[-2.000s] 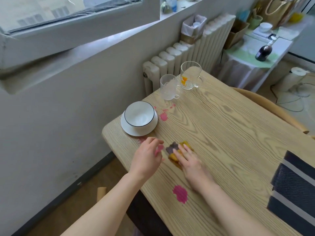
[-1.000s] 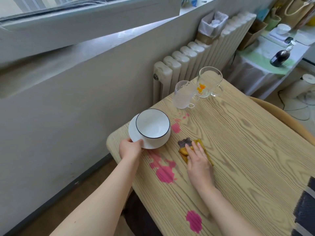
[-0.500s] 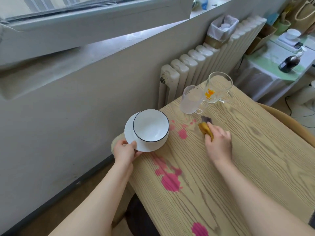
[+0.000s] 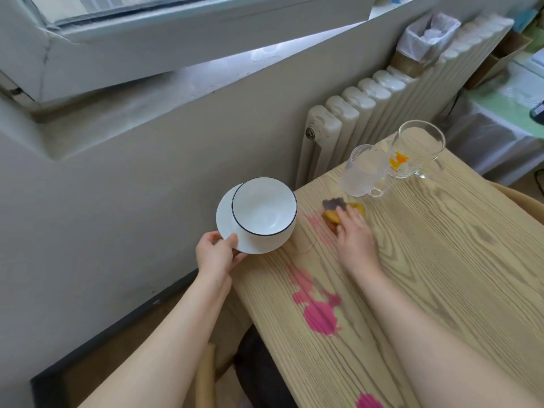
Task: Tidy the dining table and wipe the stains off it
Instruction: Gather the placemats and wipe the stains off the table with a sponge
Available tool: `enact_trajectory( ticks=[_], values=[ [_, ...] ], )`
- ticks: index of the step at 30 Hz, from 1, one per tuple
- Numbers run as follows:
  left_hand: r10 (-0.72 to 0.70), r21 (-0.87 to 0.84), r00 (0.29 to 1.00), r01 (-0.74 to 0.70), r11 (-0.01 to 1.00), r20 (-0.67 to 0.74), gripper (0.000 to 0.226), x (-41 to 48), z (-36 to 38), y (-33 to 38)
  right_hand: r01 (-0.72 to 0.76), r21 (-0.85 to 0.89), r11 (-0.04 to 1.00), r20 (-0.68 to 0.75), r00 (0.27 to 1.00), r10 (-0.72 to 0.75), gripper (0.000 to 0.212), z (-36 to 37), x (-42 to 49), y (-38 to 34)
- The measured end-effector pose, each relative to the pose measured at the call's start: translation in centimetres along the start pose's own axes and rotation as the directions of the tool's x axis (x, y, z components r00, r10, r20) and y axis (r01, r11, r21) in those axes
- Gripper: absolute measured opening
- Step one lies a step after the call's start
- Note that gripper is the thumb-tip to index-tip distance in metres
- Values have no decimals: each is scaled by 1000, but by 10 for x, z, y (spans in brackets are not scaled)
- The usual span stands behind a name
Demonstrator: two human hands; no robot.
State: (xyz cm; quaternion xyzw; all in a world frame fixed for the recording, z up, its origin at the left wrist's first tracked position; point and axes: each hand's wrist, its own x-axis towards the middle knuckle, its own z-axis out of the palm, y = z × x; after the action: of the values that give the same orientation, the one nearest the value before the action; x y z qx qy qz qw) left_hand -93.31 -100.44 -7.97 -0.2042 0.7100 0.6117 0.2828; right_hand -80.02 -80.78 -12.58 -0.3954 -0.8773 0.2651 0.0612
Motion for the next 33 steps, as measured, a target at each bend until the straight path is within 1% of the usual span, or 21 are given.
enact_trajectory(
  ticks=[1,3,5,8,10,12,13,14,16,18,19,20,21,23,25,26,27,29,31,32,33],
  values=[
    [8,-4,1000,-8,1000,-5,28,0,-3,2,-25,-3,1000,17,1000,25,47,-1,9,-5],
    [27,-19,999,-27,999,-21,29,0,-9,7,4,-14,1000,65,998,-4,47,6,18,-21],
    [35,-35,998,-37,999,-42,28,2,-14,11,99,0,995,120,988,-98,49,17,14,-36],
    [22,-62,998,-26,998,-67,29,3,-17,13,274,67,959,185,941,-282,55,31,-20,-49],
    [10,-82,998,-16,997,-70,29,2,-18,11,377,66,924,217,898,-382,51,29,-48,-42],
    [6,-94,997,-13,996,-74,30,0,-17,10,437,13,899,191,882,-431,50,20,-57,-18],
    [4,-97,997,-12,995,-82,30,-1,-19,9,422,-12,907,159,896,-414,49,18,-51,-4],
    [1,-101,996,-10,995,-89,29,-1,-21,8,370,-39,928,121,924,-363,49,16,-41,7],
    [-4,-109,996,-7,994,-94,29,-2,-24,7,228,-76,971,80,972,-222,51,12,-20,12],
    [-10,-114,995,-2,993,-100,28,-4,-28,6,119,-90,989,57,992,-114,50,20,-6,0],
    [-10,-110,995,-1,994,-104,29,-4,-29,5,112,-88,990,61,992,-107,50,25,-4,-9],
    [-11,-108,994,-1,994,-107,29,-5,-31,5,142,-79,987,78,988,-136,53,30,-7,-19],
    [-12,-109,994,0,994,-108,28,-5,-32,5,210,-66,975,112,973,-202,58,35,-16,-31],
    [-18,-121,994,5,993,-108,27,-7,-31,6,390,-44,920,210,904,-373,62,46,-45,-47],
    [-23,-133,994,9,991,-106,26,-9,-30,6,477,0,879,245,852,-462,61,45,-72,-45],
    [-25,-139,994,10,990,-103,25,-10,-29,6,494,7,869,237,844,-482,60,41,-77,-36],
    [-25,-144,995,11,990,-100,25,-11,-29,6,487,-4,873,222,852,-474,57,35,-78,-20],
    [-26,-146,995,12,989,-97,25,-13,-28,6,388,-60,920,136,916,-377,53,21,-65,13],
    [-23,-141,995,9,990,-99,25,-15,-28,4,183,-80,980,50,983,-179,49,3,-41,35],
    [-21,-140,995,7,990,-97,24,-16,-27,4,88,-81,993,38,996,-85,49,-2,-31,37],
    [-21,-146,995,7,989,-94,23,-17,-27,3,31,-75,997,17,999,-30,52,-1,-24,34]
  ],
)
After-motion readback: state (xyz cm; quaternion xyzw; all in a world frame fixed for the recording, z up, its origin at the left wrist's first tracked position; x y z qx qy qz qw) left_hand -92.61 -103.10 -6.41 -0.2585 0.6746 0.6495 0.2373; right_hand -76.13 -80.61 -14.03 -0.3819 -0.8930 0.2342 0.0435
